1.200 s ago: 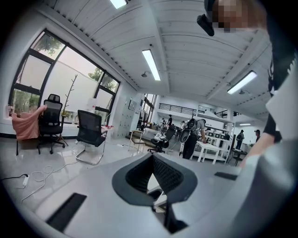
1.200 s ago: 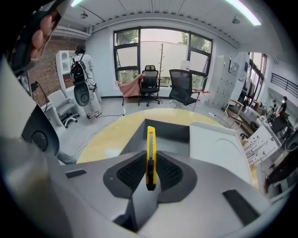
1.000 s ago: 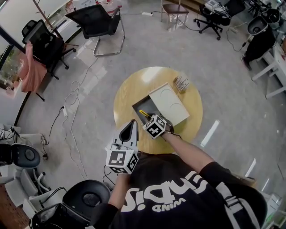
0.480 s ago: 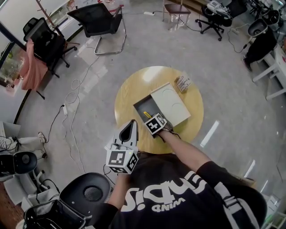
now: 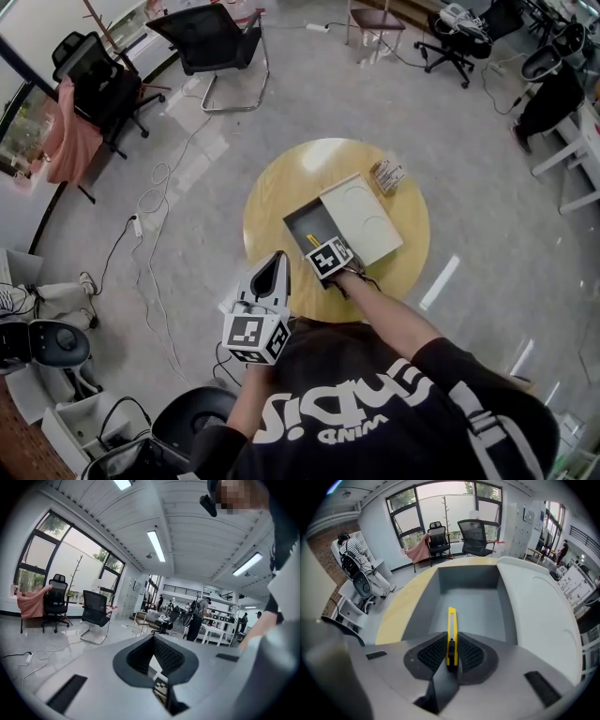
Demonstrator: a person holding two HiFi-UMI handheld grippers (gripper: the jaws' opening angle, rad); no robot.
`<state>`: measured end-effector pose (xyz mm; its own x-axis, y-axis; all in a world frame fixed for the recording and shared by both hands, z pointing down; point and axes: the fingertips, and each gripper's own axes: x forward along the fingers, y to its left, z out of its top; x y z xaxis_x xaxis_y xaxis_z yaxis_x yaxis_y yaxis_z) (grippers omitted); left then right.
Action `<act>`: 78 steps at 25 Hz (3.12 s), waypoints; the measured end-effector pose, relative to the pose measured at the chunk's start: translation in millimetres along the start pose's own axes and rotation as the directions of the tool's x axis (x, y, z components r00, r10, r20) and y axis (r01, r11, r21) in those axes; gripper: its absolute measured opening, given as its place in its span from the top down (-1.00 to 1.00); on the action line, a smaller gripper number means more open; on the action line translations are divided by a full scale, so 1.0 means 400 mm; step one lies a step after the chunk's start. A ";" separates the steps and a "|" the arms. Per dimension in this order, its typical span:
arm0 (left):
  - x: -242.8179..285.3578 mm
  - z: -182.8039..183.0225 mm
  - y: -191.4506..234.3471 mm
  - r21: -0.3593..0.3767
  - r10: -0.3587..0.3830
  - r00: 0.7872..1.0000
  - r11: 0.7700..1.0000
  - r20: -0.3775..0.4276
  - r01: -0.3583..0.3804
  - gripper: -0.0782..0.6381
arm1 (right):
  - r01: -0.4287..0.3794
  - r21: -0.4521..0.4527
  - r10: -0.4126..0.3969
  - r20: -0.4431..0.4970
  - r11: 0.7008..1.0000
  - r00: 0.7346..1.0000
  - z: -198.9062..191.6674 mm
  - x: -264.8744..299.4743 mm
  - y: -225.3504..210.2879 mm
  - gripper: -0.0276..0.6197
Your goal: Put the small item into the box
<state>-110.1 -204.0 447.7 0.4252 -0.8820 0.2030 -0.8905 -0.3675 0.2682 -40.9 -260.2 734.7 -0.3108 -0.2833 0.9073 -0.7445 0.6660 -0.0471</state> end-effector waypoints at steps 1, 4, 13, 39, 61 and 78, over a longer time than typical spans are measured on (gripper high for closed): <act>-0.003 -0.002 0.001 0.000 0.001 1.000 1.000 0.001 -0.001 0.76 | 0.000 0.007 0.000 0.000 1.000 1.000 -0.003 0.002 0.000 0.74; -0.004 -0.005 0.004 0.000 0.003 1.000 1.000 0.003 -0.003 0.76 | 0.000 0.018 0.000 0.006 1.000 1.000 -0.007 0.006 -0.004 0.74; -0.006 -0.007 0.009 -0.012 0.005 1.000 1.000 0.005 -0.005 0.76 | 0.011 0.030 -0.011 0.017 0.999 1.000 -0.003 0.005 -0.011 0.74; -0.007 -0.010 0.002 -0.027 -0.009 1.000 1.000 0.016 0.009 0.76 | -0.035 0.109 0.009 0.228 0.993 0.974 0.065 -0.132 0.002 0.75; -0.011 -0.020 -0.033 -0.007 -0.048 0.999 0.999 0.001 0.048 0.76 | -0.067 0.094 -0.029 0.765 0.993 0.644 0.097 -0.676 -0.014 0.88; -0.010 -0.044 -0.057 0.004 -0.042 0.999 0.999 -0.007 0.042 0.76 | -0.093 0.152 -0.068 0.802 0.984 0.594 0.056 -0.700 -0.051 0.91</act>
<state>-88.8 -187.0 457.4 0.4636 -0.8636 0.1983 -0.8723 -0.4056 0.2731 48.1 -209.9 472.3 -0.6078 -0.7667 0.2066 -0.7935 0.5766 -0.1947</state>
